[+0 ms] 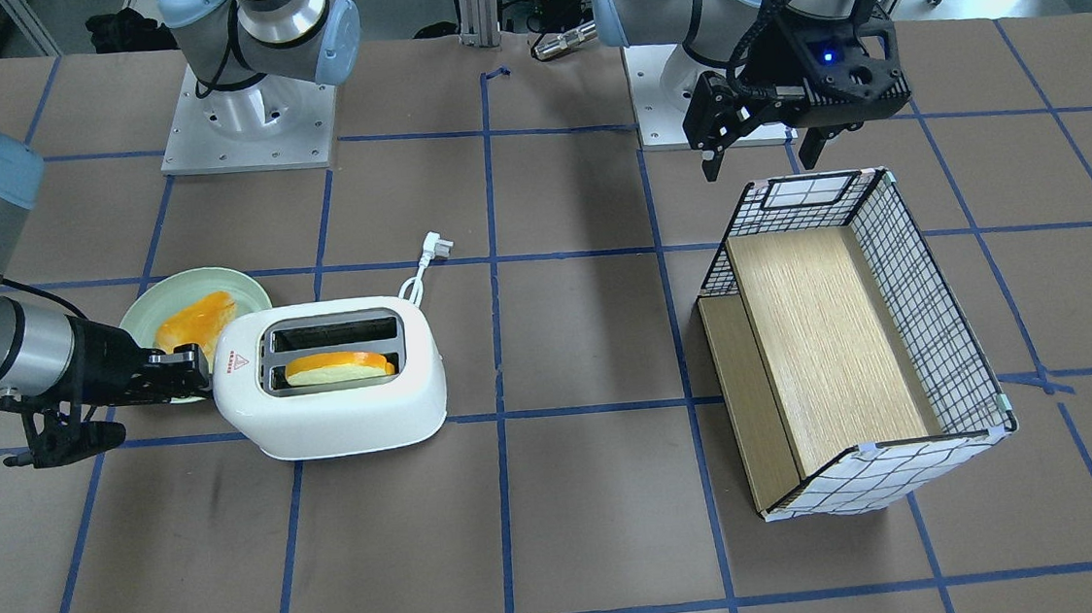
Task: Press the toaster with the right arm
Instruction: 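Press the toaster lever down with the right gripper, then release the lever and lift the right gripper off the toaster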
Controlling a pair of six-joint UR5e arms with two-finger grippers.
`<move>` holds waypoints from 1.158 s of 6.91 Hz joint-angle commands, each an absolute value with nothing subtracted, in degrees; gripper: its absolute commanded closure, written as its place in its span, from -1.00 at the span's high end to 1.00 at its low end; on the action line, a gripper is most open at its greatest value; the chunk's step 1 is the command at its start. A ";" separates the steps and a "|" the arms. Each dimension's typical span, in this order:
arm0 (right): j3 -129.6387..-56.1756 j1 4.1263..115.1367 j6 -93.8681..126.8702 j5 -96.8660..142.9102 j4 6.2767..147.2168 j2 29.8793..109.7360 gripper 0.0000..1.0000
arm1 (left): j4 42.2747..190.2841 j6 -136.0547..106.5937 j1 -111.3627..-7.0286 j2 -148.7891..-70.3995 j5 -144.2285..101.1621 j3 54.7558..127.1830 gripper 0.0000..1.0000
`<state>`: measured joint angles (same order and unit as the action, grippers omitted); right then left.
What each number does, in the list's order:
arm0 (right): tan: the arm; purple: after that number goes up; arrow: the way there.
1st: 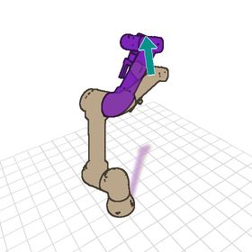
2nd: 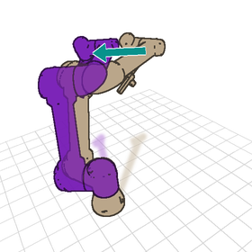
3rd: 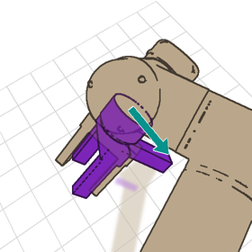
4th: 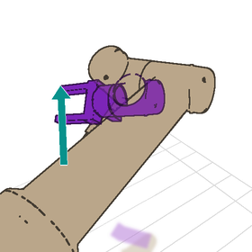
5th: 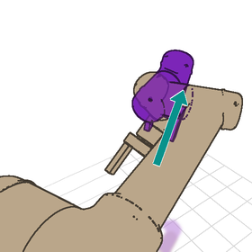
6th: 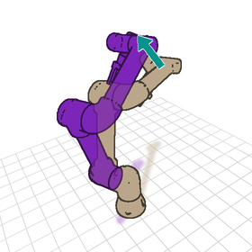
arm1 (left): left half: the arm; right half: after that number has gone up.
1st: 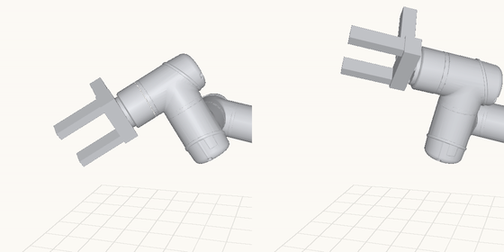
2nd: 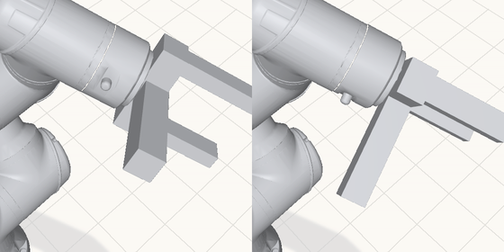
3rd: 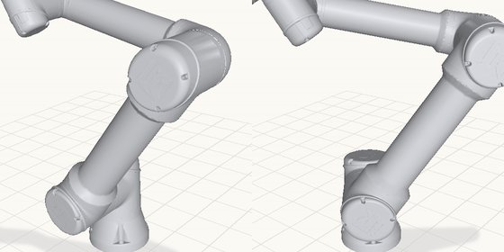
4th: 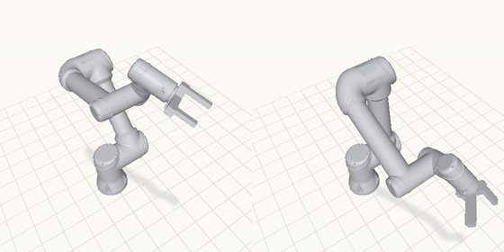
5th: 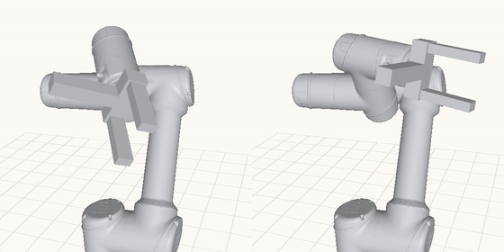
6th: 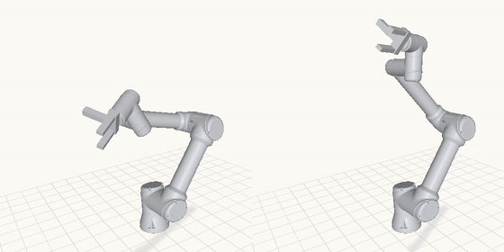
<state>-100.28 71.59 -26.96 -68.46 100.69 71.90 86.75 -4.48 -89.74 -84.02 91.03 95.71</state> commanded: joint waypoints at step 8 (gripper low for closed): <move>-90.72 72.76 -19.72 -74.94 85.27 84.53 -1.00 | 86.75 -4.48 -89.74 -84.02 91.05 95.71 1.00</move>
